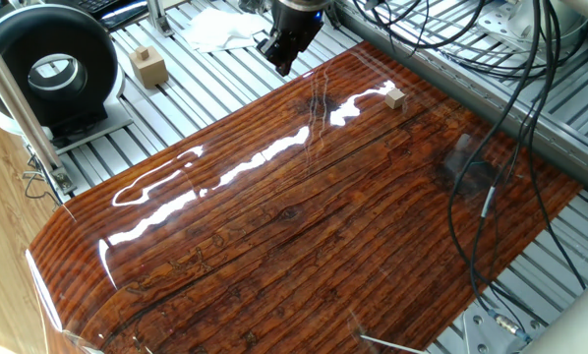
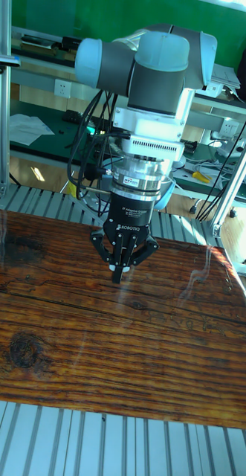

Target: Hold a small block with the gripper and sweep it from left to right on the table

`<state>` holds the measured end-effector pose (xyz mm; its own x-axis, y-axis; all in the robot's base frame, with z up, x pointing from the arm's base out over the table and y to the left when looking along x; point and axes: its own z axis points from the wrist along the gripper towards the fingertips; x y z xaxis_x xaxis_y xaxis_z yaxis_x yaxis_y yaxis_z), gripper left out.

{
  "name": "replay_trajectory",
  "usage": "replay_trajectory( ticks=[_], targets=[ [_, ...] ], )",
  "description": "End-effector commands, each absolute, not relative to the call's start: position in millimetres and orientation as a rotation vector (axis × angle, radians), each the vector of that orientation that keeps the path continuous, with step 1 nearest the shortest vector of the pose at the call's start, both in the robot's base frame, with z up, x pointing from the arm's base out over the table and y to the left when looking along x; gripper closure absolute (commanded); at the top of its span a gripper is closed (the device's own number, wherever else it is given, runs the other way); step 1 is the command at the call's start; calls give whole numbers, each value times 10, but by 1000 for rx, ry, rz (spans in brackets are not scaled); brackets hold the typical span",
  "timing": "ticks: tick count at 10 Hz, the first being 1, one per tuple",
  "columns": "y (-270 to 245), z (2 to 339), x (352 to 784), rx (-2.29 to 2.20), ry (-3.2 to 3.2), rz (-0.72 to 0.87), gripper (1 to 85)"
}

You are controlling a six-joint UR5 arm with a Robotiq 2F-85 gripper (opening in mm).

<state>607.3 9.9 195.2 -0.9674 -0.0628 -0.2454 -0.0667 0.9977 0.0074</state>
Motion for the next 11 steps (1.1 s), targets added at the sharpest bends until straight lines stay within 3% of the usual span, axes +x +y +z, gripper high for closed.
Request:
replay_trajectory(
  ticks=[1,11],
  targets=[
    [151,1939,6079,-98,2888,50,847],
    [40,1515,5775,-272,2939,-115,847]
  ],
)
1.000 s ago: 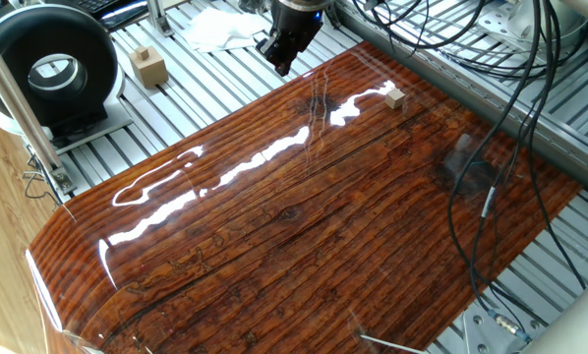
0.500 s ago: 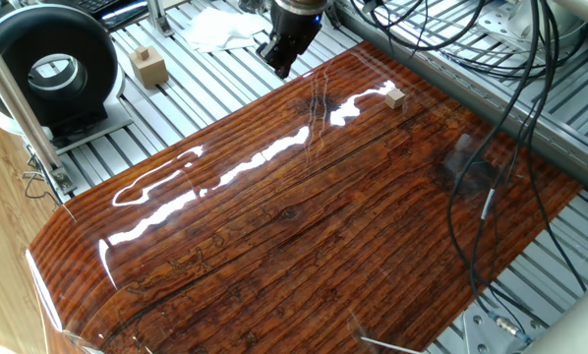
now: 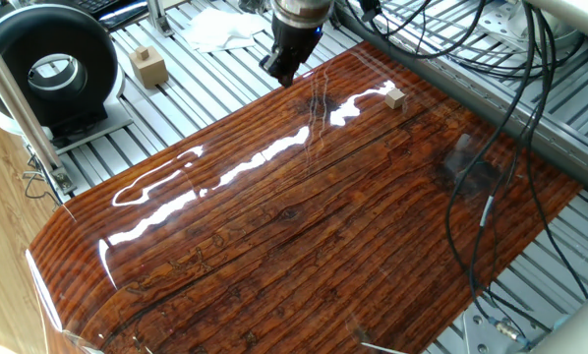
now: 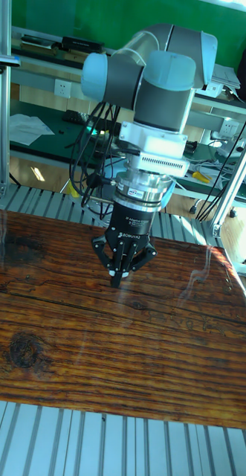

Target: Hold a small block with the gripper and sweep it from left to right on the table

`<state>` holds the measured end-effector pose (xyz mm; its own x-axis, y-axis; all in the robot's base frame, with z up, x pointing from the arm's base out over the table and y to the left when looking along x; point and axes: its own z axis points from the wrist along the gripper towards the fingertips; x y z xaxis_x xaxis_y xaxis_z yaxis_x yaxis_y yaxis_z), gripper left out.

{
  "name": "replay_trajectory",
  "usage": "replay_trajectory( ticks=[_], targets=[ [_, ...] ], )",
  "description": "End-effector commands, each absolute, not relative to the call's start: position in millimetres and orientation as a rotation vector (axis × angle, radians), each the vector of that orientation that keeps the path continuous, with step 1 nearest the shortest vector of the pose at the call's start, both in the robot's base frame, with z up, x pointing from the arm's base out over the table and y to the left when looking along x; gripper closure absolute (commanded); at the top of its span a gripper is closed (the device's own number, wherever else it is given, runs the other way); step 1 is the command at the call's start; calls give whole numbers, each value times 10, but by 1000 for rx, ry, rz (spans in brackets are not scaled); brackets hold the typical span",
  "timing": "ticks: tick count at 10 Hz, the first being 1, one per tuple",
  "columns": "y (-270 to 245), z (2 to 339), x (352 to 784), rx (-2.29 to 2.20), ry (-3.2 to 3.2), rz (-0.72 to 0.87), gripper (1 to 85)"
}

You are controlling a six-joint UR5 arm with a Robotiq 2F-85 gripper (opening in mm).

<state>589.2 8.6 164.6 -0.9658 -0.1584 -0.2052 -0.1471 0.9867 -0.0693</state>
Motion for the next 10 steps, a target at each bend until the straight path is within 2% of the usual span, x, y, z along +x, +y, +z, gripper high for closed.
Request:
replay_trajectory(
  ticks=[1,2,5,7,8,9,10],
  targets=[
    [-137,1433,5782,-318,2909,-202,847],
    [-364,1364,5735,-418,2898,-279,847],
    [-163,1257,5734,-496,2857,-135,847],
    [-214,1255,5701,-506,2864,-150,847],
    [-67,1293,5613,-520,2909,-33,847],
    [-72,1341,5596,-546,2930,-17,847],
    [-195,1363,5576,-523,2961,-123,847]
  ],
)
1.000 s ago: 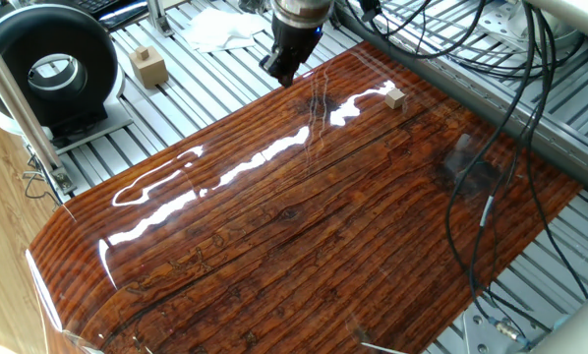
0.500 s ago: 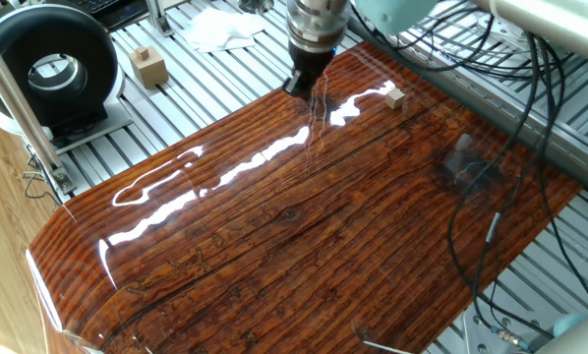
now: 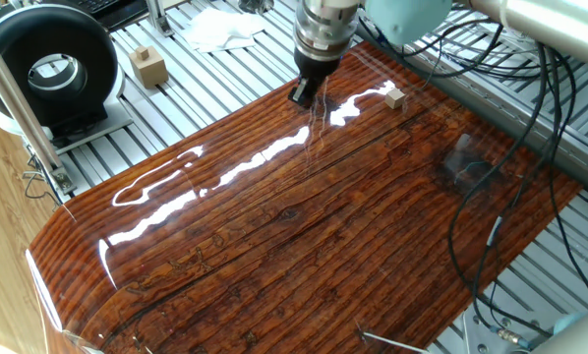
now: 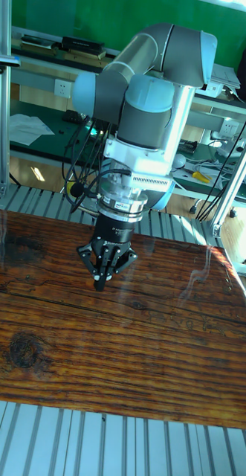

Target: Hold a small block with the gripper and sweep it from left to right on the table

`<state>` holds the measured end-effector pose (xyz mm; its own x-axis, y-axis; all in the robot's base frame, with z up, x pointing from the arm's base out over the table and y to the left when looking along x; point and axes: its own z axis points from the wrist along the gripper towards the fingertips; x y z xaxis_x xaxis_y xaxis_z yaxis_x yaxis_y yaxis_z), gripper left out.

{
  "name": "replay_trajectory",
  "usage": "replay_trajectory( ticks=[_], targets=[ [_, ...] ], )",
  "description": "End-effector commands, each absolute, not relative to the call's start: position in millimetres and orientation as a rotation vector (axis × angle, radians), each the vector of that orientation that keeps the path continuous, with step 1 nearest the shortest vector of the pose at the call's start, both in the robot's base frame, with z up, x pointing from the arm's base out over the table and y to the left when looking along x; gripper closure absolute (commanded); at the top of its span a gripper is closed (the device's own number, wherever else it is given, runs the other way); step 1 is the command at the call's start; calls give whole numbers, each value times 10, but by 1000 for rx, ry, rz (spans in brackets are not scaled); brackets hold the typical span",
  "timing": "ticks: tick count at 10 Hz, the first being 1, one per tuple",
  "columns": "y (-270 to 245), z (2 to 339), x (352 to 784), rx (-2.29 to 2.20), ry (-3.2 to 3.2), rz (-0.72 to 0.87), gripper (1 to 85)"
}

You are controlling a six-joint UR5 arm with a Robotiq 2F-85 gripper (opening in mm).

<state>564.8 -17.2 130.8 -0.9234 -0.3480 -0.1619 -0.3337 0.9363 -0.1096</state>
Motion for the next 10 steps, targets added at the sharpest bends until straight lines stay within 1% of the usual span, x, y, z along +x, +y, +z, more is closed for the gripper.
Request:
replay_trajectory(
  ticks=[1,2,5,8,10],
  targets=[
    [-200,1378,5471,-510,3012,-147,847],
    [-168,1382,5374,-494,3054,-109,847],
    [-192,1383,5248,-408,3115,-103,847],
    [-168,1375,5255,-405,3110,-90,847],
    [-200,1365,5342,-464,3067,-107,847]
  ],
)
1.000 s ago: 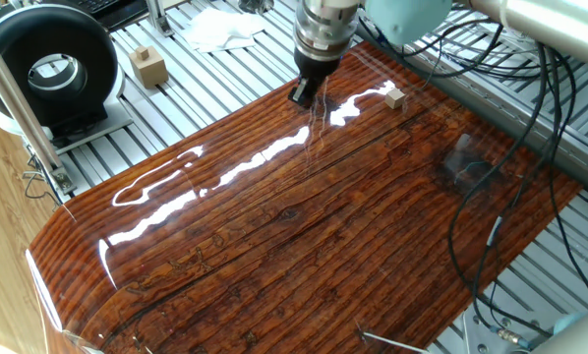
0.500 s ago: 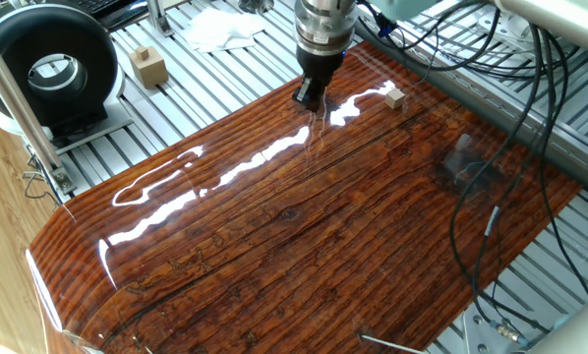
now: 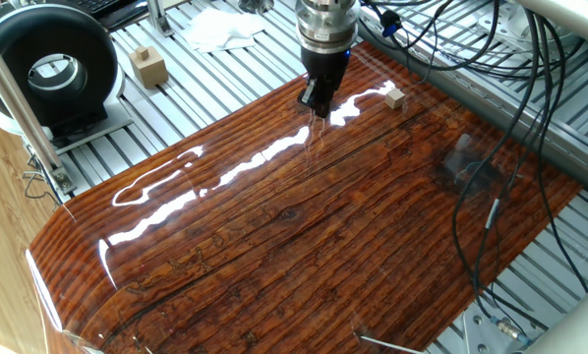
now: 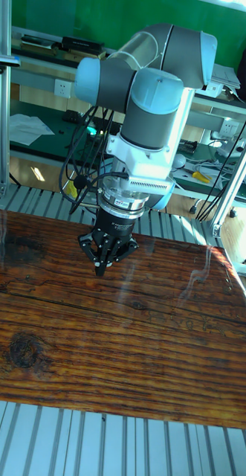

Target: Hold a small block with the gripper and sweep it from left to right on the table

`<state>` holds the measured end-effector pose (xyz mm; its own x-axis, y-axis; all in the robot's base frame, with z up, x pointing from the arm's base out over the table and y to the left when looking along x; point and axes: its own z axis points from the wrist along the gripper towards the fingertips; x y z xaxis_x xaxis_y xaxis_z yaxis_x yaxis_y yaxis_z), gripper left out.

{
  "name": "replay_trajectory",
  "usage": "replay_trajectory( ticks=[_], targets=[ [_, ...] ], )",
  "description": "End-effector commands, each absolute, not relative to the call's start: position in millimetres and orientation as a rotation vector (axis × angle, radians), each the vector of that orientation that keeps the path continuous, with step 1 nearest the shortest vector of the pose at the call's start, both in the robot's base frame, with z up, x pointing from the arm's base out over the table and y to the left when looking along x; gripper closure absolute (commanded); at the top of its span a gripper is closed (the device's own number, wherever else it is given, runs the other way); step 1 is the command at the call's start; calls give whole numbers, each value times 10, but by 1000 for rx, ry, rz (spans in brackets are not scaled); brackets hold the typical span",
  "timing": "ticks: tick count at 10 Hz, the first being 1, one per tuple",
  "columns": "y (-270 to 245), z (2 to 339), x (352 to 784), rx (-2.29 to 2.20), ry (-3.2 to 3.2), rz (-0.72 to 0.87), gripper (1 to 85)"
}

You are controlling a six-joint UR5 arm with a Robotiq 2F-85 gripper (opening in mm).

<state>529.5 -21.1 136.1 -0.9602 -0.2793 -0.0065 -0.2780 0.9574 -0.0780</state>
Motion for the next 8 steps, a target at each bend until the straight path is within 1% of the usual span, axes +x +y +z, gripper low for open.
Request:
replay_trajectory(
  ticks=[1,3,5,8],
  targets=[
    [-172,1349,5324,-462,3070,-104,847],
    [-26,1303,5285,-413,3078,-45,847],
    [8,1266,5280,-427,3068,-59,847],
    [83,1304,5302,-452,3064,-24,847]
  ],
)
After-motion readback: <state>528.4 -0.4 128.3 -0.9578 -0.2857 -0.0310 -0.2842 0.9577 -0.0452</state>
